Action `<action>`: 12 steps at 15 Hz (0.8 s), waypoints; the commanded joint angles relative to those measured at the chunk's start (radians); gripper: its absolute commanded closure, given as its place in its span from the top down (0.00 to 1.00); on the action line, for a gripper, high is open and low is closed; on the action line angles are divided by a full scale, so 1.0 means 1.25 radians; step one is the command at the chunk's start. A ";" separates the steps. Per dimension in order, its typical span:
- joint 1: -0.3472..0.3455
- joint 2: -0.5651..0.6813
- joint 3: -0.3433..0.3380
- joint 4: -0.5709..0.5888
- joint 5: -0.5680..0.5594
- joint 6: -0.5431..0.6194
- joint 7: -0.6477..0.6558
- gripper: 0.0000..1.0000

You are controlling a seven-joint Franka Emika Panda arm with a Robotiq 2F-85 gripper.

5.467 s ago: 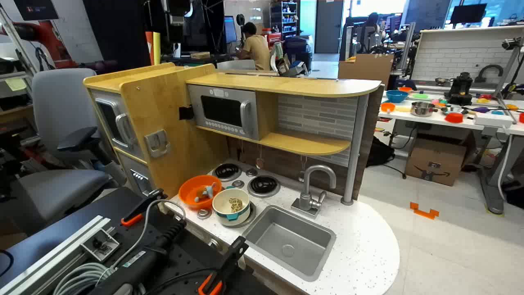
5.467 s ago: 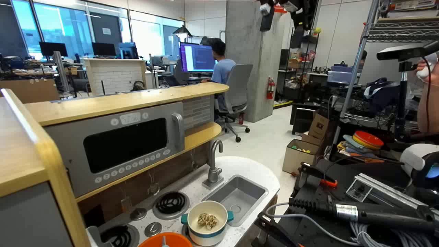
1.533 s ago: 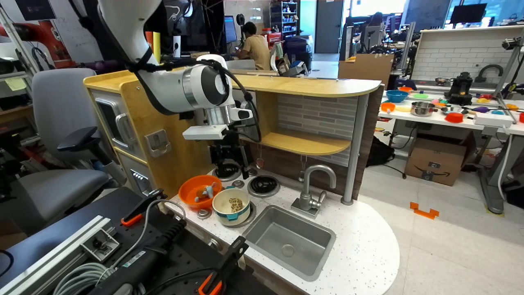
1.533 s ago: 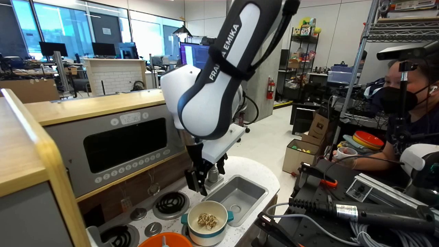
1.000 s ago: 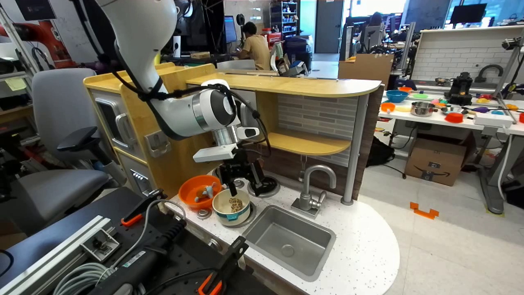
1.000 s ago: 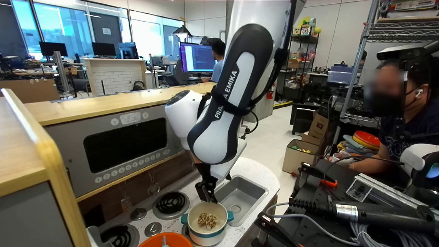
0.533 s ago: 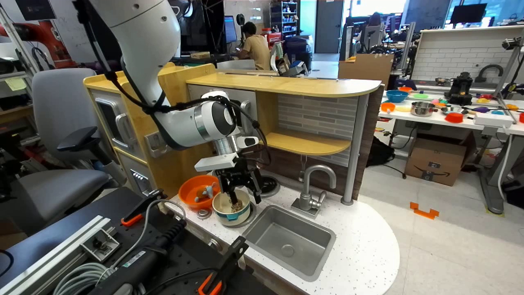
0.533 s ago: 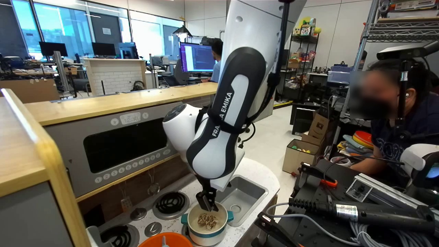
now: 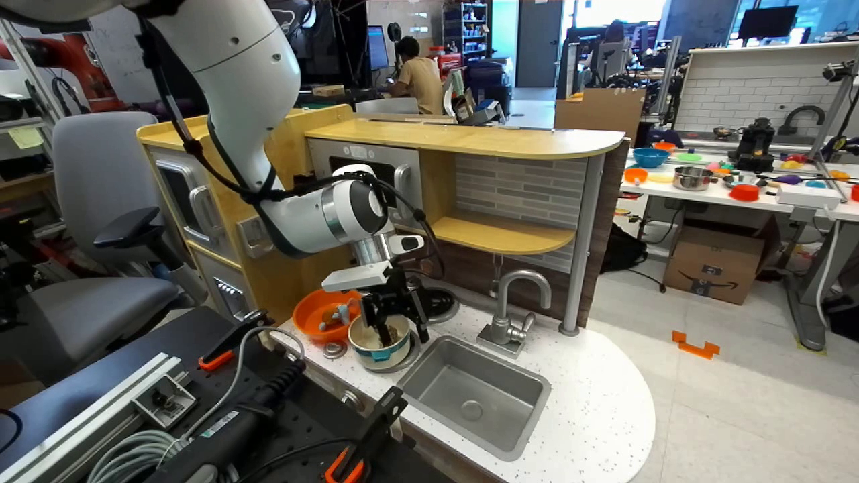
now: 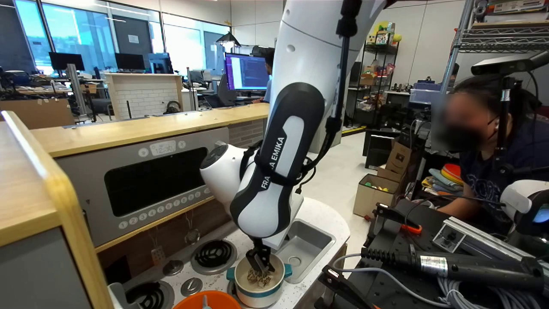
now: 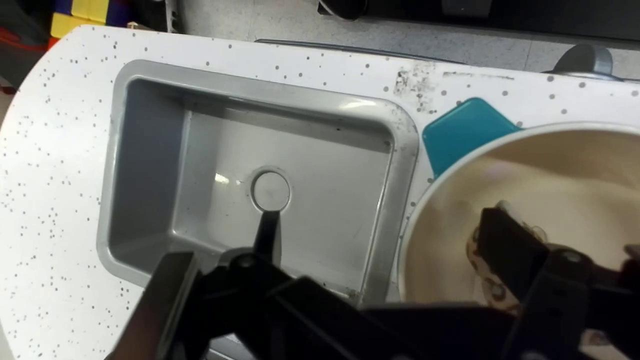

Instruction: Twist the pot on the stove to the left

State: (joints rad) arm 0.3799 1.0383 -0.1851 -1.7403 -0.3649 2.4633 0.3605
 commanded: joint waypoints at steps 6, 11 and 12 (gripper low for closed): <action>0.024 0.068 -0.013 0.093 -0.015 -0.086 0.008 0.35; 0.026 0.055 -0.007 0.084 -0.019 -0.078 0.002 0.01; 0.024 0.044 -0.003 0.079 -0.018 -0.073 -0.006 0.01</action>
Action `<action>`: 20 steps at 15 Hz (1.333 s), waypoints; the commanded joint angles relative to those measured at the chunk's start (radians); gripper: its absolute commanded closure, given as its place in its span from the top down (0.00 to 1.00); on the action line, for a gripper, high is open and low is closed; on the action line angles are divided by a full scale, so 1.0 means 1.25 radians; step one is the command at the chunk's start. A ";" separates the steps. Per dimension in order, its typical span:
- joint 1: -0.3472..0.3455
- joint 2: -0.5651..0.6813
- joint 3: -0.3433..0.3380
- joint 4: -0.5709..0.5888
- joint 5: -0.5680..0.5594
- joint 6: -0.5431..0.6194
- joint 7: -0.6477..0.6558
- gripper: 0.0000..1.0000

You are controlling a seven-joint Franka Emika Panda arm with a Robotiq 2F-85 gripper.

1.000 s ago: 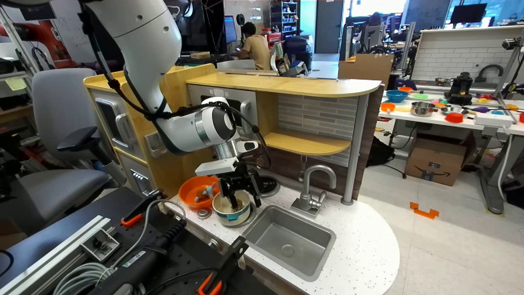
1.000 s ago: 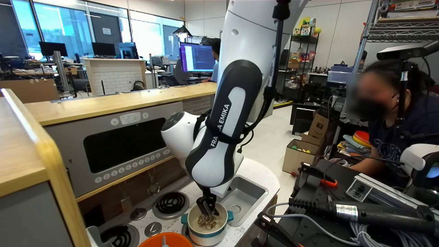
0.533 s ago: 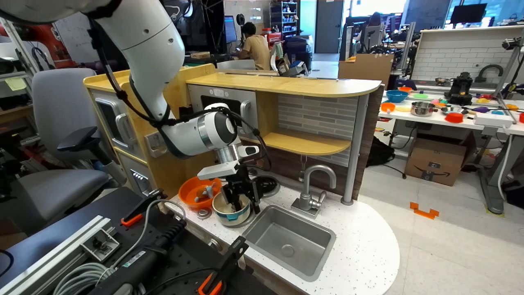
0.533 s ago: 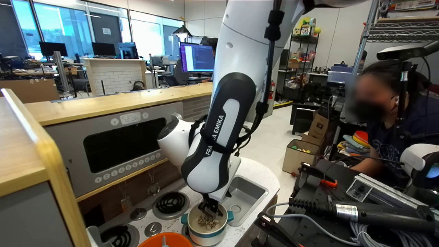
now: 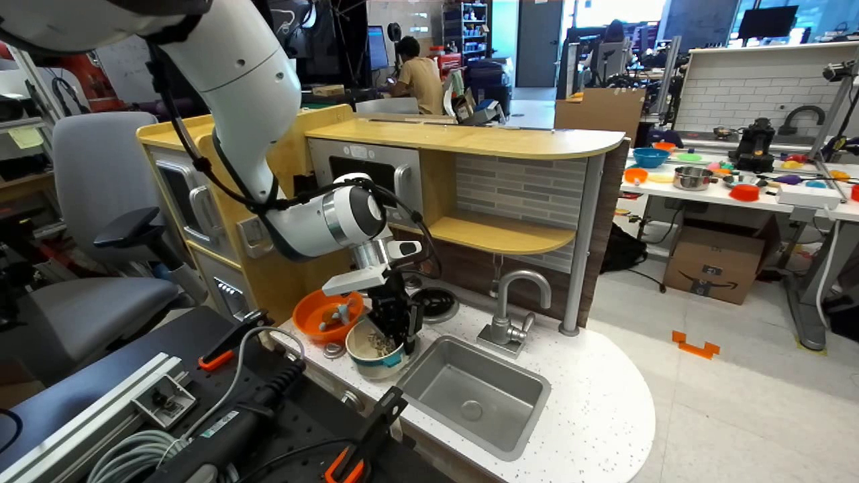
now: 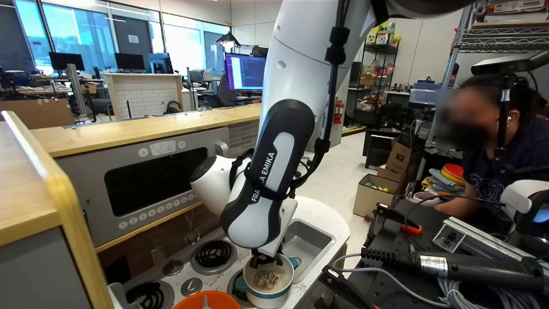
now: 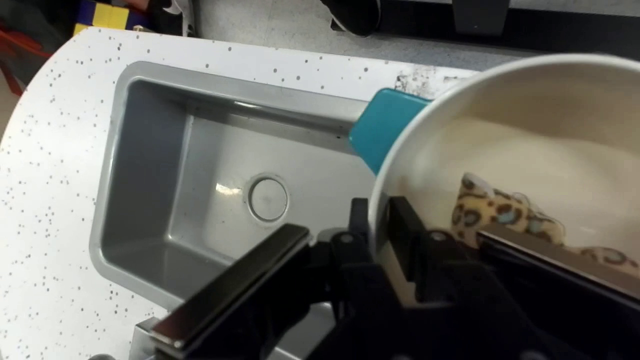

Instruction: Twist the pot on the stove to the left

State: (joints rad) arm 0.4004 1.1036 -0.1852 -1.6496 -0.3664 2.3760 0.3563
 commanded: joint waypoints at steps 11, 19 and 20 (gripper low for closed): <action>-0.017 -0.112 0.039 -0.093 -0.123 0.078 -0.259 0.02; -0.029 -0.122 0.040 -0.150 -0.275 0.142 -0.392 0.02; -0.033 -0.121 0.043 -0.147 -0.297 0.152 -0.403 0.02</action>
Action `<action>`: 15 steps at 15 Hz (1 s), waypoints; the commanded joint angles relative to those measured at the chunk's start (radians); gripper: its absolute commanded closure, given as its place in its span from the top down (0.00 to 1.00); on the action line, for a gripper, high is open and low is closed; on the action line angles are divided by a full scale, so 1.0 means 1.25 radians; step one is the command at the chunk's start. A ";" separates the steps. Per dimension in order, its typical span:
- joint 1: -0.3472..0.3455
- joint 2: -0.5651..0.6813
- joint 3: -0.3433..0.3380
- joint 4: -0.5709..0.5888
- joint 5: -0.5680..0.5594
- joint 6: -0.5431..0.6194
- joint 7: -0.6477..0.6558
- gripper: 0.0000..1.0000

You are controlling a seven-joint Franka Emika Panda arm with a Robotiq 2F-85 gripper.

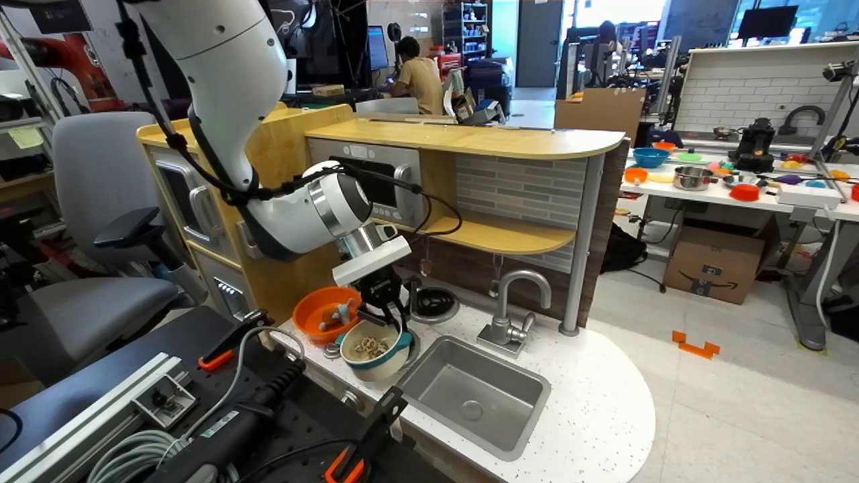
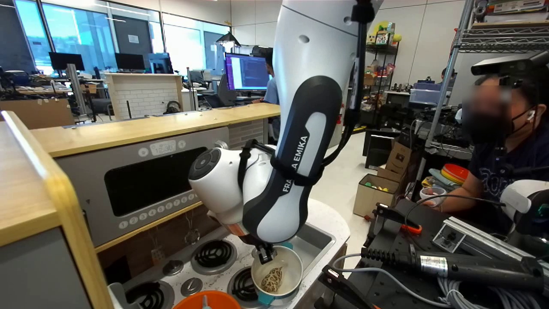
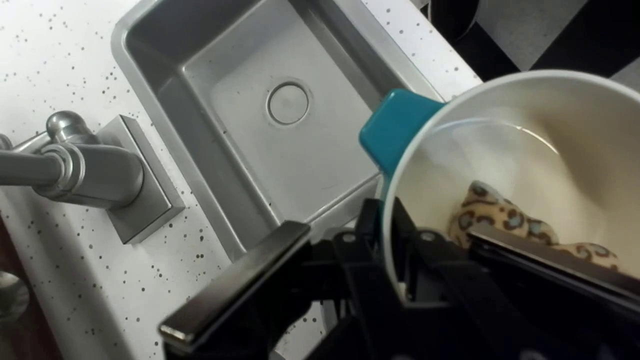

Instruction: Twist the pot on the stove to the left

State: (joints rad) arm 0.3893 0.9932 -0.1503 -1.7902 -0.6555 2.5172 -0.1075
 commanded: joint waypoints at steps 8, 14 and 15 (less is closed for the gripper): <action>-0.105 -0.018 0.103 -0.002 -0.197 0.109 -0.245 0.02; -0.175 -0.008 0.189 0.013 -0.219 0.098 -0.430 0.02; -0.181 -0.004 0.193 0.019 -0.217 0.100 -0.441 0.02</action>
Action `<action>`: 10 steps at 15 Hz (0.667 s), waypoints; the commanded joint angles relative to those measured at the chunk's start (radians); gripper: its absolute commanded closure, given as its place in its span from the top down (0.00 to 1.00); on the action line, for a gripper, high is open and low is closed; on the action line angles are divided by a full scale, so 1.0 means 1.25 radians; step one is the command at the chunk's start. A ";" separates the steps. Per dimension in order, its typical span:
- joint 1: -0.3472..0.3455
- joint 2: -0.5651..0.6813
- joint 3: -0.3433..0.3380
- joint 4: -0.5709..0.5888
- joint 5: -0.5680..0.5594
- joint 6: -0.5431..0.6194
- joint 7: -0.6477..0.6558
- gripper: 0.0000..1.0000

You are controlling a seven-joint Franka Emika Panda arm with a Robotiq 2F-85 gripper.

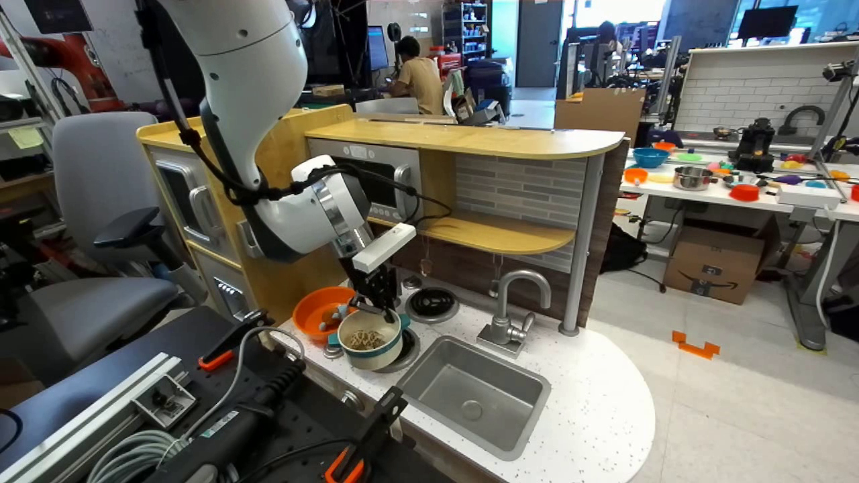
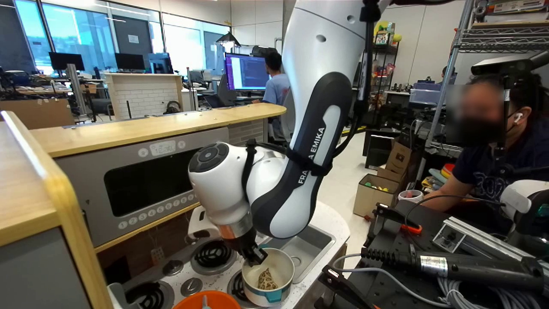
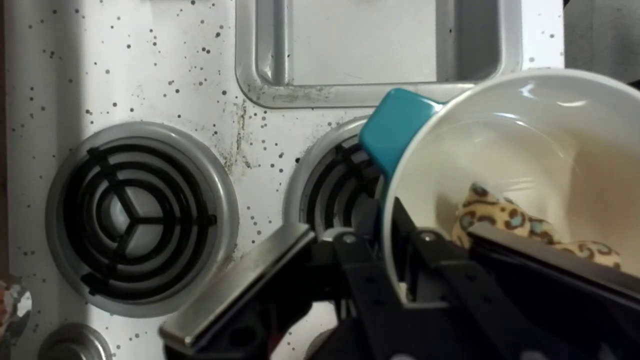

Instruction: Twist the pot on the stove to the left

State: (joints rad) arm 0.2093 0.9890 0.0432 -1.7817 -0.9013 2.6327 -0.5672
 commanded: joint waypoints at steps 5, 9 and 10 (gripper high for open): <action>-0.052 0.021 0.036 0.058 -0.012 0.002 -0.117 0.02; -0.040 0.041 0.026 0.075 -0.021 0.002 -0.109 0.02; -0.039 0.044 0.027 0.075 -0.020 -0.002 -0.110 0.02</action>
State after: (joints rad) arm 0.1622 1.0062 0.0672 -1.7466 -0.9012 2.6326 -0.6646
